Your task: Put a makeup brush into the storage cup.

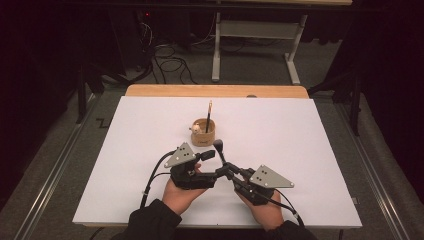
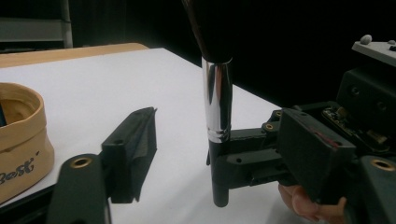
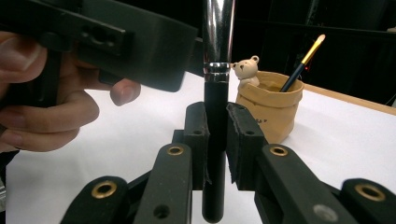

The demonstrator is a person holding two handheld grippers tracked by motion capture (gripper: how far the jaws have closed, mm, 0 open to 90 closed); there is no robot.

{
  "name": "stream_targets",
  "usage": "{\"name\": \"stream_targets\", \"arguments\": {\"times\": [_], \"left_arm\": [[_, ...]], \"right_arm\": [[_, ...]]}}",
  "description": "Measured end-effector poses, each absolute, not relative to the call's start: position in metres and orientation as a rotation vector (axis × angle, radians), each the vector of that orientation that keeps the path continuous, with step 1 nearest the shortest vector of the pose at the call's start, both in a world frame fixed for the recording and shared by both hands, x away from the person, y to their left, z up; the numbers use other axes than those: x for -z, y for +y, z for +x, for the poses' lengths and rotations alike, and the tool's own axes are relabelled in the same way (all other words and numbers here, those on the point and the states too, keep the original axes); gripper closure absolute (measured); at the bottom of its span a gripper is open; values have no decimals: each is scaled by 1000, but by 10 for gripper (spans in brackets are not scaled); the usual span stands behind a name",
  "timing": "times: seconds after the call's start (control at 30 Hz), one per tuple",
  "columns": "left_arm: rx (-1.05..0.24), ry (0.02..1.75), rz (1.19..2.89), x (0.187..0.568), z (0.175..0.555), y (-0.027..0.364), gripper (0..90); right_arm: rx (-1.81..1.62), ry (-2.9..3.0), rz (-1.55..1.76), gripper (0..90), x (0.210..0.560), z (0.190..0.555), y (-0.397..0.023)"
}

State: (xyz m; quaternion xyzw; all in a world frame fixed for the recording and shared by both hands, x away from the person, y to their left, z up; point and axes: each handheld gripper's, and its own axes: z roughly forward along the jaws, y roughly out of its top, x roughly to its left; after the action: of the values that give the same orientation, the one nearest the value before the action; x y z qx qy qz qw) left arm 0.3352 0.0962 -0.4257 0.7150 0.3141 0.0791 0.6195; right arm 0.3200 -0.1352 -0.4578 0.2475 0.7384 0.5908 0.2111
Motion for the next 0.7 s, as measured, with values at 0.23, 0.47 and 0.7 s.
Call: {"name": "stream_targets", "arguments": {"times": [0.23, 0.47, 0.7], "left_arm": [[-155, 722, 1630, 426, 335, 96, 420], [-141, 730, 1615, 427, 336, 97, 516], [-141, 732, 1601, 428, 336, 98, 612]], "right_arm": [[-1641, 2055, 682, 812, 458, 320, -134], [-1643, 2056, 680, 811, 458, 319, -134], [-1644, 2058, 680, 812, 459, 319, -133]]}}
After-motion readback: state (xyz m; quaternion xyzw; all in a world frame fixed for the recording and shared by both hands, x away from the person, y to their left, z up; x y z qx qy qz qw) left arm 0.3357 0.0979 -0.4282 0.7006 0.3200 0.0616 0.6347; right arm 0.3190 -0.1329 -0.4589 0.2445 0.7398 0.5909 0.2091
